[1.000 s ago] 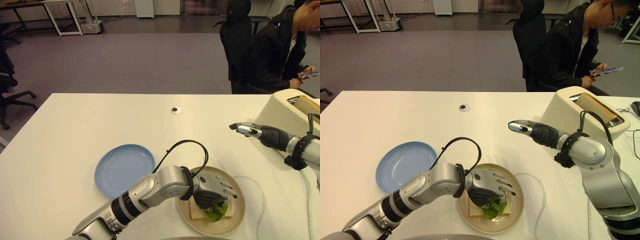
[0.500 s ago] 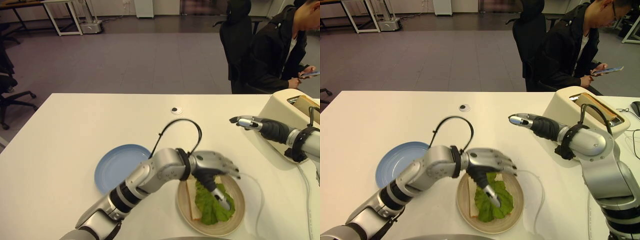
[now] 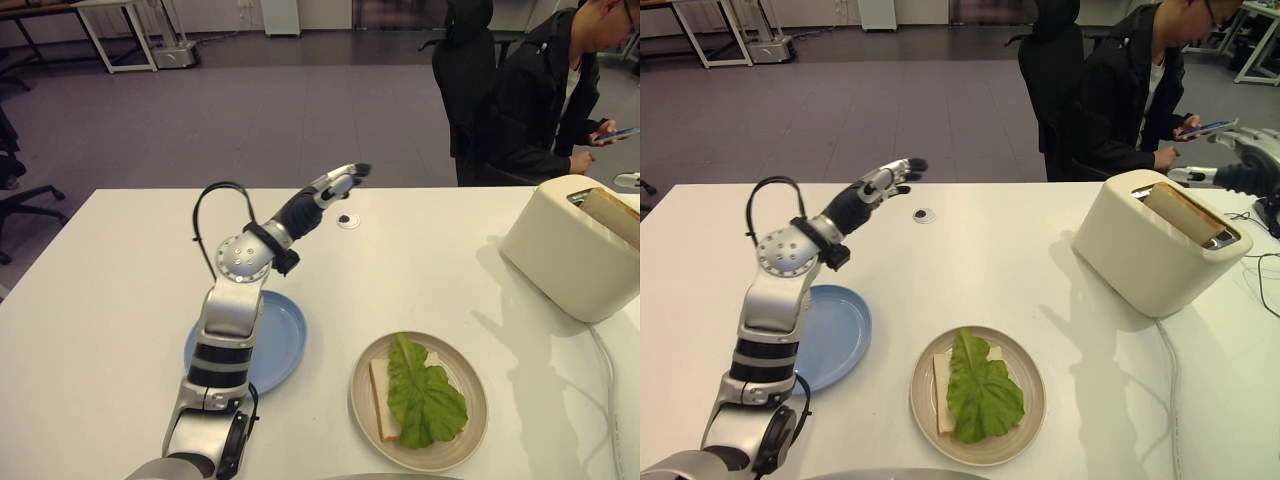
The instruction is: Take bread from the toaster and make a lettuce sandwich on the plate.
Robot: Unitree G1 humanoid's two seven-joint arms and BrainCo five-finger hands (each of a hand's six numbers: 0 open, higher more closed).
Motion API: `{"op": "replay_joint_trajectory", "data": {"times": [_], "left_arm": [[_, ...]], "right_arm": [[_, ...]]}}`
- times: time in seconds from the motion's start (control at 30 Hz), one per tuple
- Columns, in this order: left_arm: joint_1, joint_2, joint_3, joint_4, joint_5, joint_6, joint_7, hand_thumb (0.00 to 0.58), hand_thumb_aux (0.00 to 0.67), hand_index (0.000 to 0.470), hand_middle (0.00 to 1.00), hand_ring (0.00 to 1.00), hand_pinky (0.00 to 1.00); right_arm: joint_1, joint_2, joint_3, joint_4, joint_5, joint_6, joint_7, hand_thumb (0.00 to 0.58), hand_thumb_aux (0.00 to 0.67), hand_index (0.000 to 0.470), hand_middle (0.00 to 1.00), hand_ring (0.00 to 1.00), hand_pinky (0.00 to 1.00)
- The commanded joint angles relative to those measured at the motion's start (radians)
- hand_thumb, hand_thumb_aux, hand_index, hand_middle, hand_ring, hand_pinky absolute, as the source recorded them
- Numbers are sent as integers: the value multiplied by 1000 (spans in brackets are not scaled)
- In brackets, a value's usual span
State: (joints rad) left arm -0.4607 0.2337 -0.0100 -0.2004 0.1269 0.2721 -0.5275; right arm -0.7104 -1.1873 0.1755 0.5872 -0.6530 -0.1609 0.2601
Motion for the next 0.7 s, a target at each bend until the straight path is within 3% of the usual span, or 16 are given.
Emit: {"op": "replay_joint_trajectory", "data": {"times": [0.03, 0.2, 0.67, 0.7], "left_arm": [[43, 27, 1, -60, -12, 41, 26, 0, 0, 0, 0, 0, 0], [37, 43, -15, -66, -31, 51, 31, 0, 0, 0, 0, 0, 0], [33, 79, -34, -76, -59, 43, 47, 0, 0, 0, 0, 0, 0], [34, 81, -34, -78, -59, 44, 48, 0, 0, 0, 0, 0, 0]], "right_arm": [[-120, 45, 96, 171, -97, -101, -46, 0, 0, 0, 0, 0, 0], [-121, 53, 122, 222, -110, -151, -46, 0, 0, 0, 0, 0, 0], [-130, 25, 201, 366, -210, -137, -50, 0, 0, 0, 0, 0, 0], [-133, 27, 206, 373, -211, -137, -43, 244, 160, 112, 0, 0, 0]]}}
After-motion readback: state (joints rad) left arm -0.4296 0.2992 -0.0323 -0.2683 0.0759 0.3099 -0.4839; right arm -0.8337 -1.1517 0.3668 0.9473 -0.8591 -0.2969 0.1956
